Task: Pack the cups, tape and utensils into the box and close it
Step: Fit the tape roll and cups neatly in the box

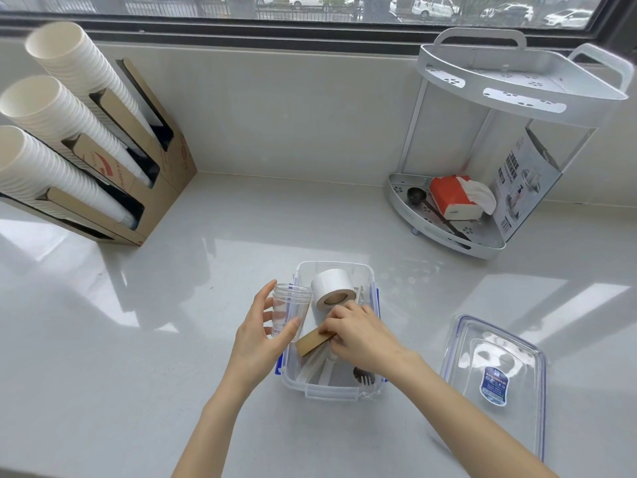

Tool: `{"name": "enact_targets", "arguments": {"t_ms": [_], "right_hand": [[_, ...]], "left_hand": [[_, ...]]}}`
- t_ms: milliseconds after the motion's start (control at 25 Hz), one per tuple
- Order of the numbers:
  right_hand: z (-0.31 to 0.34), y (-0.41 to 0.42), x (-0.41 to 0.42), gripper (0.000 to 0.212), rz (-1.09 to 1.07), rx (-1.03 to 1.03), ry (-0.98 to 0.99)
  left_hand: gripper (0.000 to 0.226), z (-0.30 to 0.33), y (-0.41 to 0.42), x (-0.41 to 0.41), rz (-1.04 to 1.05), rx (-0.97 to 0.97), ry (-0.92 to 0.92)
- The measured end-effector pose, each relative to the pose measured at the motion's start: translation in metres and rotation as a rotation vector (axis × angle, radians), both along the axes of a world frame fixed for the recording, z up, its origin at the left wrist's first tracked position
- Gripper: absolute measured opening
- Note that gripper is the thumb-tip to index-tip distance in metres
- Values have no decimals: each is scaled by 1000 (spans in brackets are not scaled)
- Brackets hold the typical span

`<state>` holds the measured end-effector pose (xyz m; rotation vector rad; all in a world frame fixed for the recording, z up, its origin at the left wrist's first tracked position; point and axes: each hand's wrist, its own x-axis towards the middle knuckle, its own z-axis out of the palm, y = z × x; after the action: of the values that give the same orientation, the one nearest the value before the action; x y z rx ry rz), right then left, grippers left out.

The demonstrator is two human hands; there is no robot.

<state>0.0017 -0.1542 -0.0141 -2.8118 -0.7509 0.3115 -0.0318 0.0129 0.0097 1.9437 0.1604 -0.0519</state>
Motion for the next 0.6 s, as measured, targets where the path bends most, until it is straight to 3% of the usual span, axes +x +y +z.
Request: {"name": "enact_targets", "arguments": {"t_ms": [160,240,440,600], "right_hand": [[-3,1,4,26,-12,114,-185],[-8,3,5,31,-38,107,-265],[-10,2,4,31,-15,192,-310],[-2,4,3,24,140,206,-293]], "left_hand": [[63,0,1,1,11,-16,0],[63,0,1,0,14,-23,5],[62,0,4,-1,38,-31,14],[64,4,8,0,61,-31,19]]}}
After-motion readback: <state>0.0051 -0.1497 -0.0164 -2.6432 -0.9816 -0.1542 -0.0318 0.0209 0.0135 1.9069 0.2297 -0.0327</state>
